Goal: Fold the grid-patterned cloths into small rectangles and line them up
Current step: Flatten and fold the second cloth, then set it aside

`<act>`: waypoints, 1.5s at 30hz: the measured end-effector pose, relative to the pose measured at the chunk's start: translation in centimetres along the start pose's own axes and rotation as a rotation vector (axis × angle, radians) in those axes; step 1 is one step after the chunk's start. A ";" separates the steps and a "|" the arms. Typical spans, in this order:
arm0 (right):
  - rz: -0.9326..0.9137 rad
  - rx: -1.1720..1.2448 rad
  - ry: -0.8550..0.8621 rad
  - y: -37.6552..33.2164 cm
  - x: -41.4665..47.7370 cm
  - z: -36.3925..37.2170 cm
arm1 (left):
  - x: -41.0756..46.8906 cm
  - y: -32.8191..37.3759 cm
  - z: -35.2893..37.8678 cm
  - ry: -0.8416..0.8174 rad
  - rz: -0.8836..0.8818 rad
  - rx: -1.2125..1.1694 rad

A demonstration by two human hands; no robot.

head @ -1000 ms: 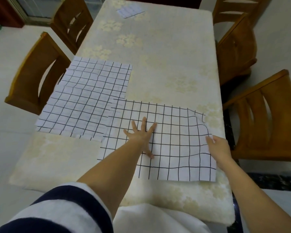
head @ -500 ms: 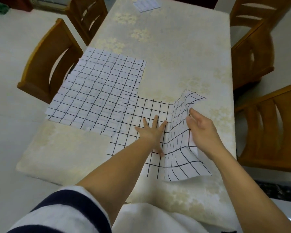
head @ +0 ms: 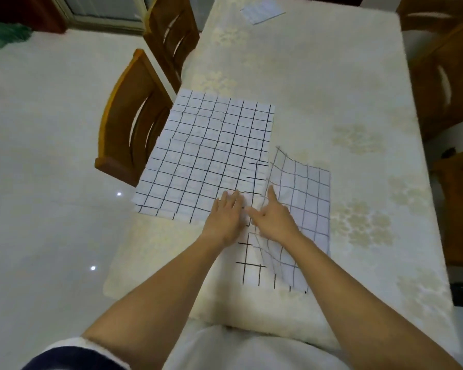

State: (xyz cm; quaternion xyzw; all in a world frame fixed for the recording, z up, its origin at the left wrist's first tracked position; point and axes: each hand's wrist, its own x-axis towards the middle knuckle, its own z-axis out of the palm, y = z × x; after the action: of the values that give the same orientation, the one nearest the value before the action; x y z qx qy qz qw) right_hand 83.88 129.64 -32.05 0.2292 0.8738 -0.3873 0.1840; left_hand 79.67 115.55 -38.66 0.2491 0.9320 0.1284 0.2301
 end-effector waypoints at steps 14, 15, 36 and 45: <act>-0.232 -0.652 -0.139 11.6 -1.1 0.9 | 0.1 -1.3 -0.1 -0.152 0.061 0.129; -0.255 -0.669 -0.156 11.8 -1.2 1.1 | 0.1 -1.2 -0.1 -0.160 0.050 0.129; -0.407 -0.562 0.024 10.8 1.0 -0.3 | 0.5 -0.4 -1.1 -0.145 0.015 0.147; -0.335 -0.709 -0.138 12.9 1.8 -0.3 | 1.0 0.2 -1.2 -0.189 0.002 0.212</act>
State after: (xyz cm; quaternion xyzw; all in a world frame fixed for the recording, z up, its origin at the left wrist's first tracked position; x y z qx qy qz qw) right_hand 89.38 137.99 -40.38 -0.0211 0.9642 -0.1009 0.2442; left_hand 78.42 116.07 -37.92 0.2841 0.9141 0.0055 0.2892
